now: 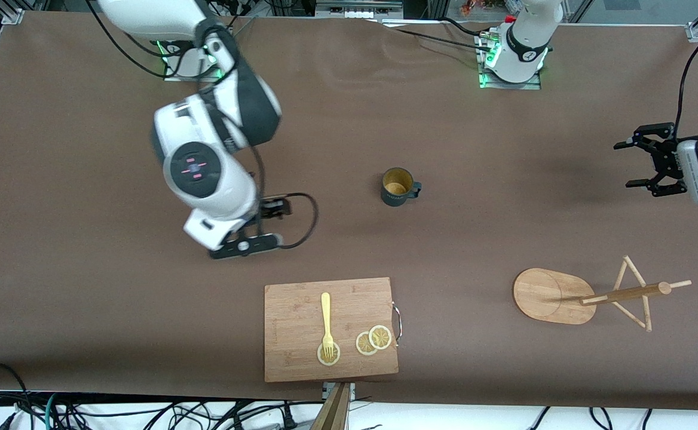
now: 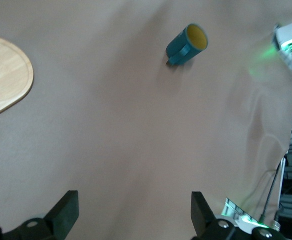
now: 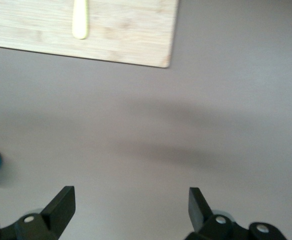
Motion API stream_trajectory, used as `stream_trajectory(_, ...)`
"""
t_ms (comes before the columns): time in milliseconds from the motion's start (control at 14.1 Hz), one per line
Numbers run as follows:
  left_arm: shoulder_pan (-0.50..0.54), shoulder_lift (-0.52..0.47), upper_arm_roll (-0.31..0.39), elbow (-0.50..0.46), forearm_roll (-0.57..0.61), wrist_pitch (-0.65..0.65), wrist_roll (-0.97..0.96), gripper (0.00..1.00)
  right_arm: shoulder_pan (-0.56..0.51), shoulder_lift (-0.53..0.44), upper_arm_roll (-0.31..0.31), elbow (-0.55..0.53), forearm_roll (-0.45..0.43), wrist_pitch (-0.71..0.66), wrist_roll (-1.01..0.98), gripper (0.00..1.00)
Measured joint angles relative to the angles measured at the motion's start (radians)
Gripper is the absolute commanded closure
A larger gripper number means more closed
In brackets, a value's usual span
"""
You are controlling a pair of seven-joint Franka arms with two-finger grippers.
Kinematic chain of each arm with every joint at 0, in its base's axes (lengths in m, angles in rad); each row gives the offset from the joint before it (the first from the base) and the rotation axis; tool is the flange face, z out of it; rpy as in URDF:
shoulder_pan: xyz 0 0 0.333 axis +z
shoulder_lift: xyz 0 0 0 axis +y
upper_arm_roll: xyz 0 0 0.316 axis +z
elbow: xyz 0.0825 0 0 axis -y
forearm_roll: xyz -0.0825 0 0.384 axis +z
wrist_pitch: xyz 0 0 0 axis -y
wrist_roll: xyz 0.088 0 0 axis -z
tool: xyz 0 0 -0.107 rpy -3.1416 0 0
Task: Pass cup and hang on rack
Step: 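Withdraw the right gripper while the left gripper reaches the mug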
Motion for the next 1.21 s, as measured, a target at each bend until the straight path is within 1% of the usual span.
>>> stream_trajectory(142, 0.034, 0.034, -0.001, -0.032, -0.087, 0.022, 0.162, 0.0, -0.071, -0.023, -0.013, 0.0, -0.001, -0.049, -0.054, 0.0)
stream_trajectory(356, 0.027, 0.112, -0.014, -0.048, -0.195, 0.033, 0.326, 0.0, -0.163, -0.058, -0.038, 0.0, -0.01, -0.08, -0.14, 0.0)
stream_trajectory(569, -0.009, 0.224, -0.066, -0.055, -0.272, 0.044, 0.474, 0.0, -0.257, -0.107, -0.043, -0.011, -0.062, -0.135, -0.228, 0.0)
stream_trajectory(712, -0.056, 0.292, -0.124, -0.08, -0.358, 0.129, 0.558, 0.0, -0.298, -0.158, -0.043, -0.05, -0.095, -0.148, -0.24, 0.0)
stream_trajectory(783, -0.082, 0.314, -0.155, -0.119, -0.422, 0.196, 0.592, 0.0, -0.317, -0.194, -0.043, -0.079, -0.099, -0.151, -0.242, 0.0)
stream_trajectory(996, -0.113, 0.328, -0.274, -0.262, -0.595, 0.423, 0.717, 0.0, -0.375, -0.305, -0.042, -0.165, -0.104, -0.156, -0.302, 0.0)
stream_trajectory(1068, -0.118, 0.329, -0.308, -0.292, -0.638, 0.483, 0.764, 0.0, -0.396, -0.339, -0.042, -0.195, -0.105, -0.156, -0.329, 0.0)
stream_trajectory(1210, -0.146, 0.337, -0.336, -0.322, -0.726, 0.545, 0.873, 0.0, -0.432, -0.397, -0.042, -0.248, -0.105, -0.157, -0.354, 0.0)
